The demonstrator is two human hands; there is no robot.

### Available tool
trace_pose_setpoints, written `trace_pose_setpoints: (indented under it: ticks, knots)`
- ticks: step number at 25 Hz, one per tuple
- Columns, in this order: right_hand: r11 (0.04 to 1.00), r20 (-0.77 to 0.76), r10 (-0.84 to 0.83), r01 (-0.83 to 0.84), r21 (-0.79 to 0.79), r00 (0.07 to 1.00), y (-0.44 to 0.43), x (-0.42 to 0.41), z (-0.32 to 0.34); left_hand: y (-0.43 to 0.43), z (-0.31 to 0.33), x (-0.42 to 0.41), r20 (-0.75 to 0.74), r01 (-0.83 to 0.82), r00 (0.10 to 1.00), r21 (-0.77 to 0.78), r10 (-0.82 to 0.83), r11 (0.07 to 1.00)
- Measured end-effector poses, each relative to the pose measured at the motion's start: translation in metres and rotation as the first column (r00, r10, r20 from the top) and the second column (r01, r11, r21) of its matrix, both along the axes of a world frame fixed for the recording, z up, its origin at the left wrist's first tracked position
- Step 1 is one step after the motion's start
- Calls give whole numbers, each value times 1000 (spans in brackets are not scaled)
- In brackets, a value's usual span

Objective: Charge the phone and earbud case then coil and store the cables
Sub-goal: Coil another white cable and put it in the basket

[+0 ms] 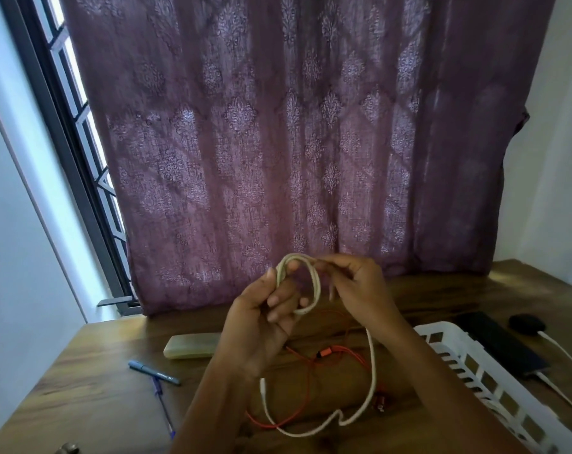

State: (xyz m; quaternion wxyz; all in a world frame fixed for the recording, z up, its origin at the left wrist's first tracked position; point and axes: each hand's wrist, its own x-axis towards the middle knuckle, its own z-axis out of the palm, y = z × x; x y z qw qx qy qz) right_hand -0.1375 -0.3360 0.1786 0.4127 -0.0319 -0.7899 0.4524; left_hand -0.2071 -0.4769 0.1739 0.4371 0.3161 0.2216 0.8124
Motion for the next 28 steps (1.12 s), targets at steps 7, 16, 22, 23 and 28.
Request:
trace_pose_setpoints:
  ticks: [7,16,22,23,28]
  knots:
    - [924,341,-226,90,371,913,-13,12,-32,-6,6,-15,74,-305,951,45,302,951]
    - [568,-149,-252,271,777,956,-27,22,-32,-3,-7,-8,-551,-686,634,-76,543,724]
    - [466,-228,-180,287,837,957,-13,25,14,-3,-12,1,-689,-537,679,-231,254,811]
    - [457,-214,-169,269,848,962,-8,24,21,-2,-10,3,-668,-500,712,-265,217,825]
    - [710,-55,-43,69,701,998,6,13,41,-2,5,6,-415,-232,902,-232,120,945]
